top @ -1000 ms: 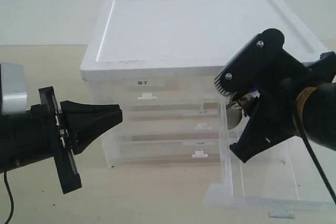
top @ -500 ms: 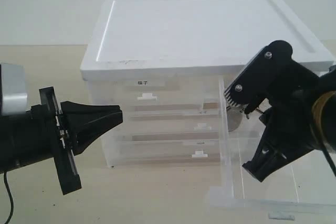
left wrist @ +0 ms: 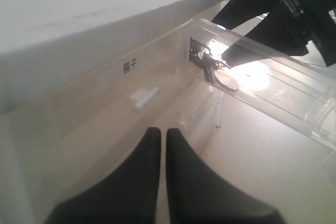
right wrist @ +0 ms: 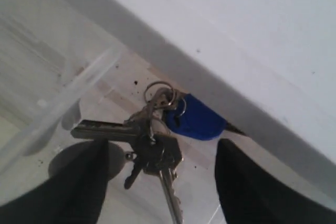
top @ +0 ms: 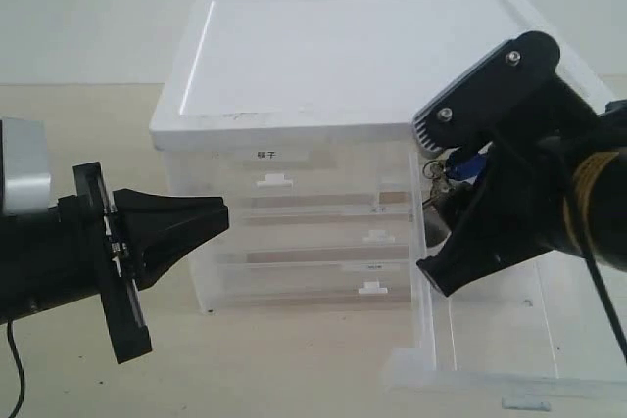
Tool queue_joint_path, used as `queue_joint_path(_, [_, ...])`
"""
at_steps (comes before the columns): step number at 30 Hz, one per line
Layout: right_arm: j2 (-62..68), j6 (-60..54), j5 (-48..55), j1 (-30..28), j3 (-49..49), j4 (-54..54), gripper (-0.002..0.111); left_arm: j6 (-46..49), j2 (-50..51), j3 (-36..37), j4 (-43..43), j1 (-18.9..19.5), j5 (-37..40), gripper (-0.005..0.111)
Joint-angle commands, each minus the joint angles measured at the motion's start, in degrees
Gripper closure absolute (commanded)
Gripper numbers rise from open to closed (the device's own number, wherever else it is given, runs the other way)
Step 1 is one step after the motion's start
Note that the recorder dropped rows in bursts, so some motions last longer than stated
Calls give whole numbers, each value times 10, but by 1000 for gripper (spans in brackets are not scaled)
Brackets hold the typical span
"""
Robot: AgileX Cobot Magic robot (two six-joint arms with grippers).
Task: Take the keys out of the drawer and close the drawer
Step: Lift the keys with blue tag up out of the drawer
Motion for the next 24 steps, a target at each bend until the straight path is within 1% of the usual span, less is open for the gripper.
queue_joint_path(1, [19, 25, -8, -1, -1, -18, 63, -7, 2, -3, 2, -1, 0, 102])
queue_joint_path(5, [19, 58, -39, -1, -1, -49, 63, -7, 2, -3, 2, -1, 0, 102])
queue_joint_path(6, [20, 58, -39, -1, -1, -49, 64, -7, 2, -3, 2, -1, 0, 102])
queue_joint_path(7, [21, 57, -34, -1, -1, -49, 68, -9, 2, -3, 2, -1, 0, 102])
queue_joint_path(9, [21, 46, -9, -1, -1, -49, 84, -12, 2, -3, 2, -1, 0, 102])
queue_joint_path(11, [21, 14, 16, -1, -1, -49, 108, -12, 2, -3, 2, -1, 0, 102])
queue_joint_path(14, [21, -6, 51, -1, -1, -40, 108, -13, 2, -3, 3, -1, 0, 102])
queue_joint_path(16, [17, -24, 55, -1, -1, -30, 108, -15, 2, -3, 3, -1, 0, 102])
queue_joint_path(20, [-33, -46, 7, 0, -20, 0, 108, -22, 2, -3, 40, -6, 0, 102])
queue_joint_path(22, [-67, -99, -22, 0, -30, 35, 108, -22, 2, -9, 62, -24, 0, 102])
queue_joint_path(24, [-105, -138, -21, 0, -36, 59, 108, -13, 2, -14, 67, -45, 0, 102])
